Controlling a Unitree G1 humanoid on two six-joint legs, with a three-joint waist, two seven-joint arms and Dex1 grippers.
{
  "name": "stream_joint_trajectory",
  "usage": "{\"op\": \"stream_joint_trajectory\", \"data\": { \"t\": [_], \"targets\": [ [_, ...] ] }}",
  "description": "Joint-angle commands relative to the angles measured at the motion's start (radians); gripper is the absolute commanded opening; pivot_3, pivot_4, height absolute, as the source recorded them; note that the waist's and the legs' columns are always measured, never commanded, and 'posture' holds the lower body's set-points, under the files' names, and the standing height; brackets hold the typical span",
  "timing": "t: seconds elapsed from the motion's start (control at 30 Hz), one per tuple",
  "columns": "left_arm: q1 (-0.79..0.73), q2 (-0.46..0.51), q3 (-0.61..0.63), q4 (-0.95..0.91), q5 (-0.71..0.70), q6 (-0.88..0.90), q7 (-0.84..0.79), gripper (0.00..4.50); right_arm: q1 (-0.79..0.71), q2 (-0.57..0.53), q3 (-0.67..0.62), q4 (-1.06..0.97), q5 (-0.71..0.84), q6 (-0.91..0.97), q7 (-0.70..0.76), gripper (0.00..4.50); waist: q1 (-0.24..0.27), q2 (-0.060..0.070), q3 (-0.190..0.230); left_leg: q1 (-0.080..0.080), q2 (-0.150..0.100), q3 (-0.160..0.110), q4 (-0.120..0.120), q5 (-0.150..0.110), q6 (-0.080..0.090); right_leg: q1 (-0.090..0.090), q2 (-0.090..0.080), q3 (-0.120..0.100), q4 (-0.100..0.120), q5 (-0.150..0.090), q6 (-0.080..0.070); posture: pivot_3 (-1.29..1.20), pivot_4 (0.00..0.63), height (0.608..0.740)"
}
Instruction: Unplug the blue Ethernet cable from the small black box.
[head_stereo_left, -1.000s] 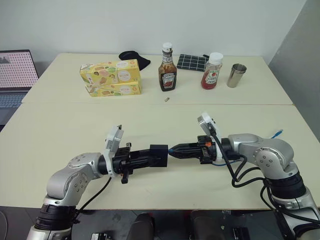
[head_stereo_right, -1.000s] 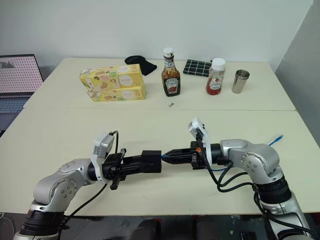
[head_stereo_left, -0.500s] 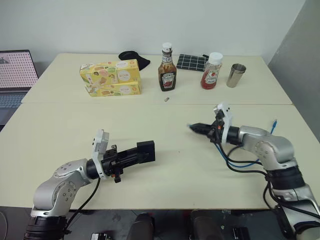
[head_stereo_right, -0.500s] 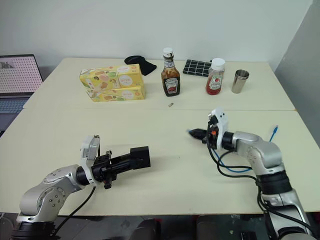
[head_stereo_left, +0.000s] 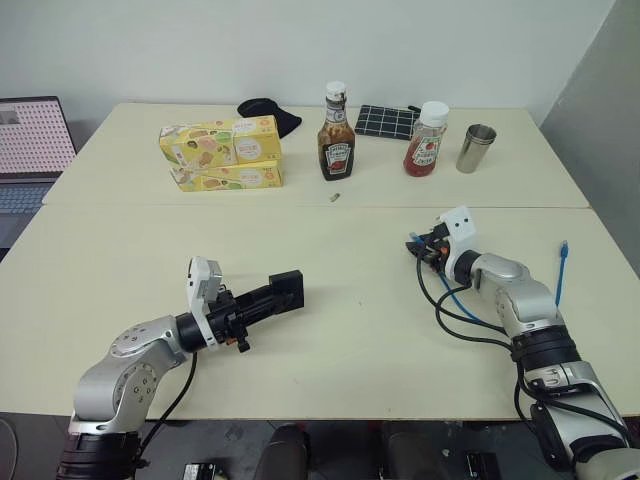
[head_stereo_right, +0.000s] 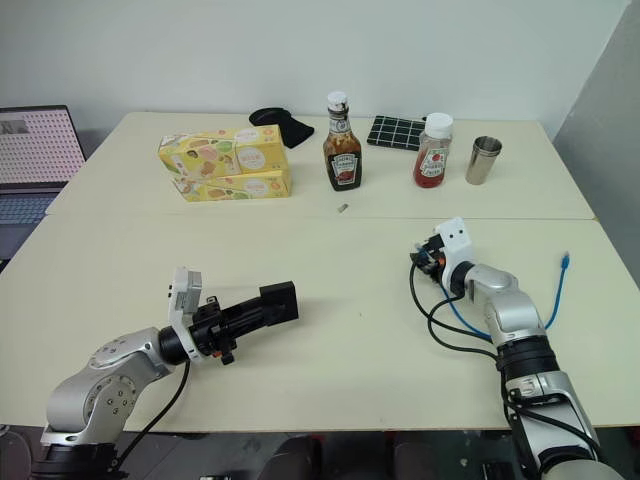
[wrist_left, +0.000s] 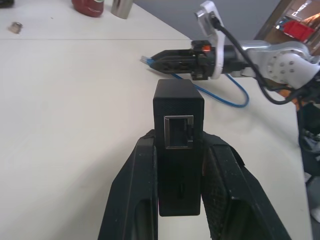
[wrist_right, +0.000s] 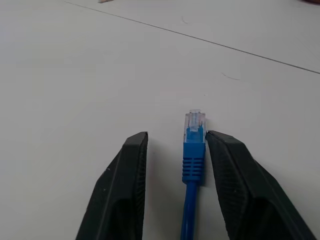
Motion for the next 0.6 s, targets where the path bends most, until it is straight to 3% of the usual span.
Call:
{"op": "stream_joint_trajectory", "data": {
  "t": [0.03,0.13,0.33,0.6],
  "targets": [
    [-0.060,-0.042,0.055,0.070,0.135,-0.182,0.149,0.77,0.032,-0.118,0.032,-0.235,-0.001,-0.054,0.192,3.06,0.000,0.000,0.000,0.000,0.000,0.001,0.000,0.000,0.000,0.000,0.000,0.000,0.000,0.000,0.000,0.00,0.150,0.740],
    [-0.098,-0.063,0.068,0.149,0.226,-0.308,0.225,0.77,0.056,-0.144,0.047,-0.368,0.063,-0.022,0.290,3.61,-0.004,-0.001,0.000,-0.001,-0.001,0.000,0.000,0.000,0.000,0.000,0.000,0.000,-0.002,0.000,0.000,0.00,0.150,0.740],
    [-0.200,-0.102,0.107,0.483,0.380,-0.696,0.344,0.77,-0.014,-0.022,0.135,-0.532,0.116,0.100,0.287,3.61,-0.010,-0.001,0.000,0.002,0.000,0.000,-0.001,0.000,0.000,-0.001,0.001,0.000,0.002,0.000,0.000,0.00,0.150,0.740],
    [-0.311,-0.126,0.132,0.786,0.397,-0.855,0.404,0.77,-0.059,0.030,0.184,-0.485,0.076,0.093,0.312,3.61,0.005,-0.002,-0.001,-0.002,-0.002,-0.003,0.002,0.000,0.000,-0.001,-0.002,-0.003,0.000,0.001,0.001,0.00,0.150,0.740]
  ]
}}
